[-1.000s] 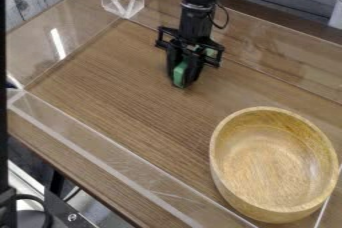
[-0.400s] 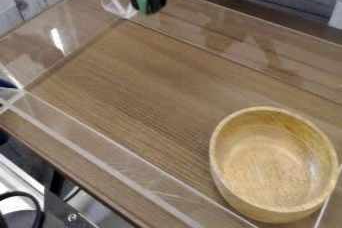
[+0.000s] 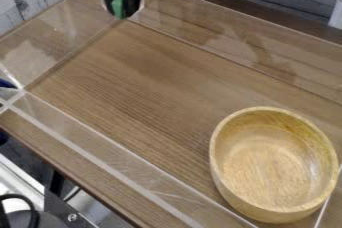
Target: Put the green block in the brown bowl
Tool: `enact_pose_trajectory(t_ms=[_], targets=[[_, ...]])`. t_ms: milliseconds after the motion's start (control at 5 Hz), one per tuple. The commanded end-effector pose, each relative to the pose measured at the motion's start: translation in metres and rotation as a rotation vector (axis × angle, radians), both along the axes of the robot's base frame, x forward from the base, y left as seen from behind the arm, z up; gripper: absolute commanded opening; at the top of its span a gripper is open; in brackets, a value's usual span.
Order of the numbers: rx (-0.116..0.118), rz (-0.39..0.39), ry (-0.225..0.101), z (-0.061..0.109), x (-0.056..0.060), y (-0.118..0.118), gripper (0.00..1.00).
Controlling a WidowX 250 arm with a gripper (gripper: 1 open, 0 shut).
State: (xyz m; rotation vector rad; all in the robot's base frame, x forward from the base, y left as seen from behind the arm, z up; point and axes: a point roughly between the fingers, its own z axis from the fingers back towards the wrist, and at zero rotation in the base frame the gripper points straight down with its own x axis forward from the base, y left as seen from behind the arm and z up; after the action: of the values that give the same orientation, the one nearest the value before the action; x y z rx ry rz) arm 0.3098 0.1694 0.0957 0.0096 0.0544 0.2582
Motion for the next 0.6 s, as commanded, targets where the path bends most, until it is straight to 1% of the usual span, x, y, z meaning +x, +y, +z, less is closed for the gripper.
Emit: enact_pose_trajectory(t_ms=[0, 200, 400], targets=[[0.06, 0.016, -0.052, 0.009, 0.001, 0.023, 0.0], [0.077, 0.045, -0.033, -0.004, -0.007, 0.04, 0.0], [0.09, 0.067, -0.019, -0.014, -0.012, 0.044, 0.0]])
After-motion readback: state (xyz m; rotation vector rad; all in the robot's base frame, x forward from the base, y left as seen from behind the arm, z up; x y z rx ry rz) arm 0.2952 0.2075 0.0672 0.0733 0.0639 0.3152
